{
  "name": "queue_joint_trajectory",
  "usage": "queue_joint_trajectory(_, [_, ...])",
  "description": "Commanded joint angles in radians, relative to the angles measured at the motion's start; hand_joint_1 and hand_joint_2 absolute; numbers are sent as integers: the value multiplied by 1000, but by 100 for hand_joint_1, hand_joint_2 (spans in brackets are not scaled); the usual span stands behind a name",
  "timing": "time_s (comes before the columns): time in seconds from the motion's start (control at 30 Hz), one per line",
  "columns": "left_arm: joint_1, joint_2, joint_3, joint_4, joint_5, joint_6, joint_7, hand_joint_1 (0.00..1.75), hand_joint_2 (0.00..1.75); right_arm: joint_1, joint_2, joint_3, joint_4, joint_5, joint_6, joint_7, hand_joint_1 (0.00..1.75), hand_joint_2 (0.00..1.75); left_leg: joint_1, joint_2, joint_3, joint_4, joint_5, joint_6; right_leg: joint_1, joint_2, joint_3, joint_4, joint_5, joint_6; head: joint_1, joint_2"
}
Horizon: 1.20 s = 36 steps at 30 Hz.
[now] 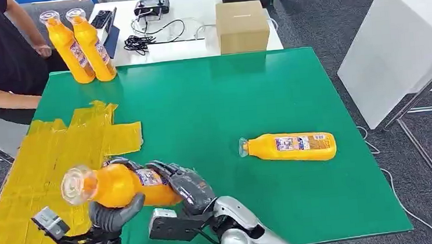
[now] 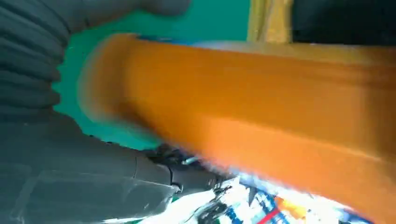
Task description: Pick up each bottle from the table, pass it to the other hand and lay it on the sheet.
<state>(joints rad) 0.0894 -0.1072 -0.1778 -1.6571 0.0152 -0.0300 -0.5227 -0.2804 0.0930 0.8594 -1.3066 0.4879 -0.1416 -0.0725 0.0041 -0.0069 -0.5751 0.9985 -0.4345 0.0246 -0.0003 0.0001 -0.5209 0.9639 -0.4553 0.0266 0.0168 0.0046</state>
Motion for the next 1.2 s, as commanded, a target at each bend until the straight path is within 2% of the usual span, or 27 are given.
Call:
queue_joint_trajectory(0.03, [-13,71,55,17,-579,442,37,175,175,191,-213,-181,-300,87,-51,12,0,0,1,-2,3,-1,-1,-1,1,-3,5,-3,-1,1,-1,0])
queue_joint_trajectory(0.1, [6,111,82,36,-813,540,130,175,175,276,-285,-280,-418,101,-49,-2,0,0,1,-5,2,-1,0,0,0,-6,5,-3,-2,1,0,0])
queue_joint_trajectory(0.23, [13,184,127,121,-1167,525,346,175,175,403,-379,-477,-566,136,-11,-16,0,0,-1,-6,2,-1,-1,0,-1,-6,4,-2,-2,1,-1,0])
queue_joint_trajectory(0.3, [6,207,119,170,-1328,517,434,175,175,428,-419,-550,-597,121,14,-14,0,0,-2,-5,1,-1,0,0,-2,-6,2,-1,-1,1,-1,0])
queue_joint_trajectory(0.33, [-2,227,106,207,-1390,498,477,175,175,434,-438,-597,-608,106,38,-16,0,0,-1,-7,4,-2,-1,-1,-1,-7,6,-3,-3,1,-1,0])
queue_joint_trajectory(0.43, [-10,240,91,238,-1422,488,499,175,175,432,-437,-630,-609,109,57,-17,0,0,-2,-4,-1,-1,0,0,-2,-4,0,-1,-1,1,-1,0])
queue_joint_trajectory(0.47, [-15,257,77,259,-1453,461,520,175,175,429,-446,-644,-611,126,59,-5,0,175,-1,-4,1,-1,-1,0,-1,-4,2,-2,-1,1,-1,0])
queue_joint_trajectory(0.63, [-43,279,50,386,-1437,446,507,175,175,401,-459,-691,-599,109,95,-4,0,175,-2,-2,2,-2,0,0,-2,-2,2,-2,-1,0,-1,0])
queue_joint_trajectory(0.67, [-54,284,38,416,-1423,437,488,0,175,391,-457,-683,-589,114,106,-4,0,175,-2,-2,3,-2,-1,-1,-1,-2,3,-2,-1,0,-2,0])
queue_joint_trajectory(0.7, [-61,287,30,437,-1417,441,478,0,0,381,-457,-675,-581,117,112,-4,0,175,-2,-2,2,-2,0,-1,-1,-2,2,-2,-1,0,-1,0])
queue_joint_trajectory(0.9, [-72,271,35,465,-1374,472,459,0,0,363,-484,-659,-564,142,122,23,0,175,-1,0,3,-2,0,-1,-1,-1,3,-2,0,0,-1,0])
queue_joint_trajectory(0.97, [-66,262,39,442,-1343,512,444,0,0,347,-613,-654,-545,197,200,133,0,175,-2,0,1,-1,-1,0,-1,0,2,-1,0,1,-1,0])
queue_joint_trajectory(1.03, [-73,251,44,429,-1258,550,392,0,0,325,-719,-707,-485,144,286,162,0,175,-2,0,1,0,-1,1,-2,-1,2,0,0,1,-1,0])
queue_joint_trajectory(1.13, [-70,234,59,405,-1157,572,341,0,0,287,-724,-745,-389,140,331,160,0,175,-2,-1,0,0,0,1,-2,-2,2,-2,0,2,-1,0])
queue_joint_trajectory(1.2, [-63,212,72,369,-983,556,235,0,0,276,-720,-736,-345,175,355,191,0,175,-2,-1,1,0,0,2,-1,-1,3,-3,0,2,-1,0])
